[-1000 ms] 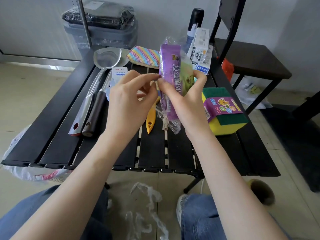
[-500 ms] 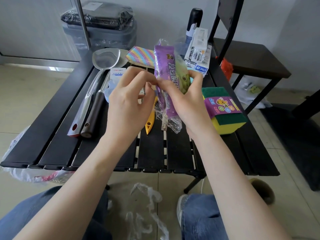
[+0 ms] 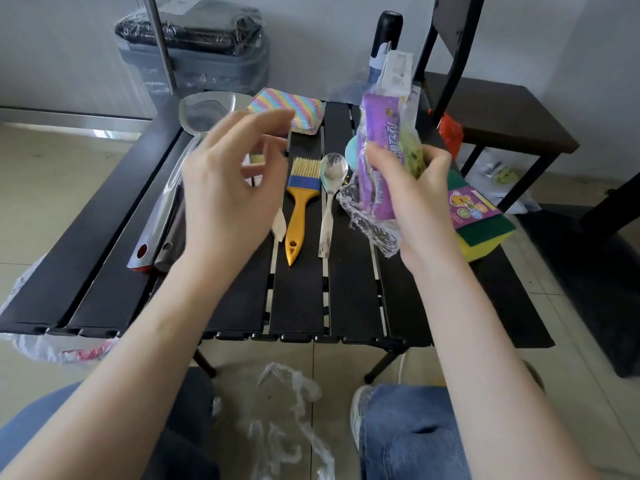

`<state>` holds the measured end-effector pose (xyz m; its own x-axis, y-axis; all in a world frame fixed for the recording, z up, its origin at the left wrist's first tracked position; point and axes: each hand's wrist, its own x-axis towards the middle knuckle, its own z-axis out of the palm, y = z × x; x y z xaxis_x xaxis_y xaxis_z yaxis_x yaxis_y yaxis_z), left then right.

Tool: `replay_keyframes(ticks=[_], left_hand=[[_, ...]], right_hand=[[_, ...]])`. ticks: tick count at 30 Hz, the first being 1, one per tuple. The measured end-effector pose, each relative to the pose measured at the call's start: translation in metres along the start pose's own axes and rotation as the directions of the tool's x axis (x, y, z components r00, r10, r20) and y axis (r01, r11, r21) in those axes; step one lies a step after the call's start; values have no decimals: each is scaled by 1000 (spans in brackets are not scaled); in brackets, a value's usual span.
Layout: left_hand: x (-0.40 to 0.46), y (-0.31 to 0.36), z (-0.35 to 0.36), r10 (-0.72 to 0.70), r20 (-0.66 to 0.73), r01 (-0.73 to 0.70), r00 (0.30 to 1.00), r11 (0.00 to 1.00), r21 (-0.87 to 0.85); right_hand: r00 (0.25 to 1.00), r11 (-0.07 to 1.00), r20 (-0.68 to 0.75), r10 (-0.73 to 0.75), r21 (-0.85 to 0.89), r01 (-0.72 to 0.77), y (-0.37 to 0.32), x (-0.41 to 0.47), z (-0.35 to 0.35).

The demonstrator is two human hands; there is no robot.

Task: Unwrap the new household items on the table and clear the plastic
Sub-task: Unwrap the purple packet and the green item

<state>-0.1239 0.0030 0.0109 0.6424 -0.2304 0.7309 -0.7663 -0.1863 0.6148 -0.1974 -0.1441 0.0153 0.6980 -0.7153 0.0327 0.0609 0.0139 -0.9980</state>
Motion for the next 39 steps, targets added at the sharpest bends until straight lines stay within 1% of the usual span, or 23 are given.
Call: replay_keyframes(ticks=[2,5,7,10,14,17,21,22,23,24,26,27,29,30,31,33,35,37,39], left_hand=[[-3,2,8,-41,73,45,997,997,-62],[-6,1,16,-190,193,224,963,959,-171],[-5,-1,19,-243,264,308,933,921,-239],[-2,-4,18,-308,292,400,905,850,-342],[-1,-5,15,-354,379,507,855,723,-469],[-2,-7,13,-365,422,546,830,683,-484],[-4,-9,11,-349,443,548,826,680,-486],[-3,-10,11,-337,432,531,836,695,-485],[-2,-11,10,-315,411,495,855,733,-467],[-2,-11,9,-282,372,430,885,801,-416],[-2,-13,9,-190,263,249,946,944,-215],[-3,-13,10,-128,209,153,969,982,-107],[-7,-17,13,17,119,-21,993,999,35],[-9,-19,15,67,85,-73,994,995,73],[-10,-22,17,87,56,-92,995,991,94],[-12,-25,20,81,19,-82,997,992,100],[-10,-22,20,33,9,-33,999,997,71],[-9,-20,18,-48,31,47,998,999,27],[-7,-18,15,-173,69,178,982,981,-73]], right_hand=[[1000,1000,22,-13,15,13,1,-2,6],[997,999,73,-29,45,25,1,-3,13],[993,997,112,-39,63,32,3,-4,17],[982,996,181,-47,86,32,5,-6,21],[969,991,244,-26,136,-7,5,-7,22],[964,987,265,-7,156,-36,5,-6,20],[955,978,297,26,188,-85,7,-6,18],[952,977,305,30,192,-92,7,-6,17],[952,978,305,29,188,-90,7,-5,17],[954,981,298,20,176,-76,7,-5,17],[965,992,261,-4,125,-30,9,-4,18],[972,996,233,-18,91,-3,10,-4,19],[983,998,174,-55,26,52,12,-5,22],[986,997,149,-80,-2,81,13,-7,24],[985,993,135,-106,-28,111,13,-8,26],[981,988,141,-134,-64,144,13,-10,28],[976,987,176,-129,-75,144,12,-9,28],[966,988,231,-112,-79,133,10,-8,25],[946,992,315,-79,-73,107,7,-6,21]])
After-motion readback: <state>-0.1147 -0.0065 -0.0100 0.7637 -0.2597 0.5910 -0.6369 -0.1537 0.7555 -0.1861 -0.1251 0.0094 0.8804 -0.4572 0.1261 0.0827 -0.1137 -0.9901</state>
